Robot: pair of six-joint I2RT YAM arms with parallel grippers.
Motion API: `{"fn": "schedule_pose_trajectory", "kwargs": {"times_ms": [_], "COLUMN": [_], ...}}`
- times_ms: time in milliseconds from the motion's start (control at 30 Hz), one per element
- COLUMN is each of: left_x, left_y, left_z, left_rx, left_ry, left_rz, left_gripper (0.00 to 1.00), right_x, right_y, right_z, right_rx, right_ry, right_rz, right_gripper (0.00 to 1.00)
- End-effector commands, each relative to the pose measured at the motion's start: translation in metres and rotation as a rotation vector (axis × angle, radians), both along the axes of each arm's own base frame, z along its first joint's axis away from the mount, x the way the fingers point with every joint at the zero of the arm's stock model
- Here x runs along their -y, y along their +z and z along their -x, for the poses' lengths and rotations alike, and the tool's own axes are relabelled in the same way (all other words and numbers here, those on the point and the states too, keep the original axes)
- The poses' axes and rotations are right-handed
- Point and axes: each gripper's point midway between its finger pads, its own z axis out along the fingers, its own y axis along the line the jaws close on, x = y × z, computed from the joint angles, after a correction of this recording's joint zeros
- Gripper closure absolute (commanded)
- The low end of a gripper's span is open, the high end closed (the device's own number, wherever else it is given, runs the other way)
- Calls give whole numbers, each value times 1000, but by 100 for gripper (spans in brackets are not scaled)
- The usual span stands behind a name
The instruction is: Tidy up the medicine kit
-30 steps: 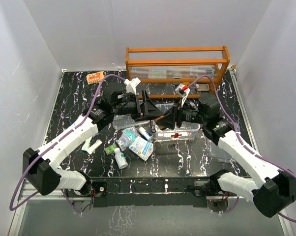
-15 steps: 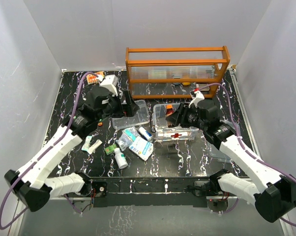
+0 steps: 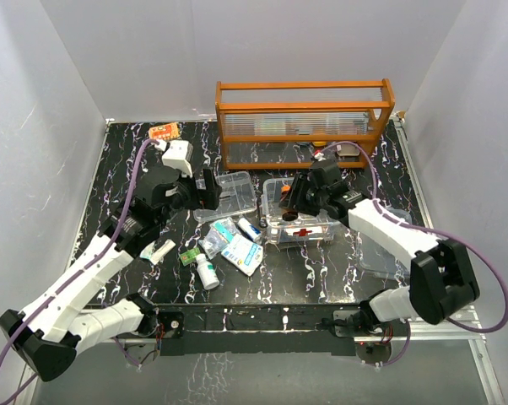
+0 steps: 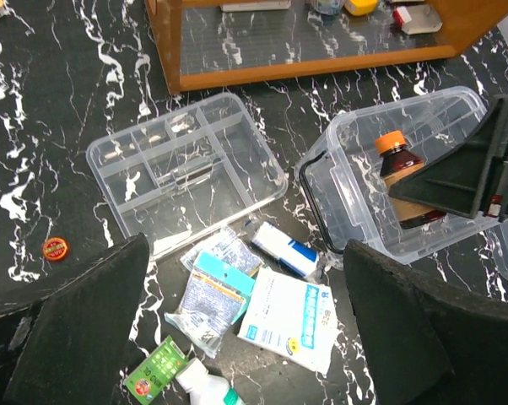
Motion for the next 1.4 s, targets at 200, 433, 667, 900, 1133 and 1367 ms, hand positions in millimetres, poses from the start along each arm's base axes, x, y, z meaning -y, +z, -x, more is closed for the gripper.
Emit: {"fn": "schedule_pose_trajectory", "kwargs": {"times_ms": [200, 433, 667, 900, 1133, 1367], "left_x": [-7, -3, -2, 1, 5, 7], "left_y": [25, 19, 10, 8, 4, 0], "left_z": [-17, -20, -23, -24, -26, -24], "left_rx": [175, 199, 172, 161, 143, 120], "left_ry": [36, 26, 24, 13, 4, 3], "left_rz": [8, 18, -14, -10, -11, 1], "left_gripper": [2, 2, 2, 2, 2, 2], "right_x": [-32, -46, -48, -47, -44, -48], "right_y": [1, -22, -42, -41, -50, -56], "right_z": [-19, -10, -8, -8, -5, 1], "right_rx": [38, -6, -62, -72, -98, -127], "right_ry": [53, 63, 45, 32, 35, 72], "right_rz": [-19, -7, 27, 35, 58, 55], "right_gripper": [74, 70, 66, 46, 48, 65]}}
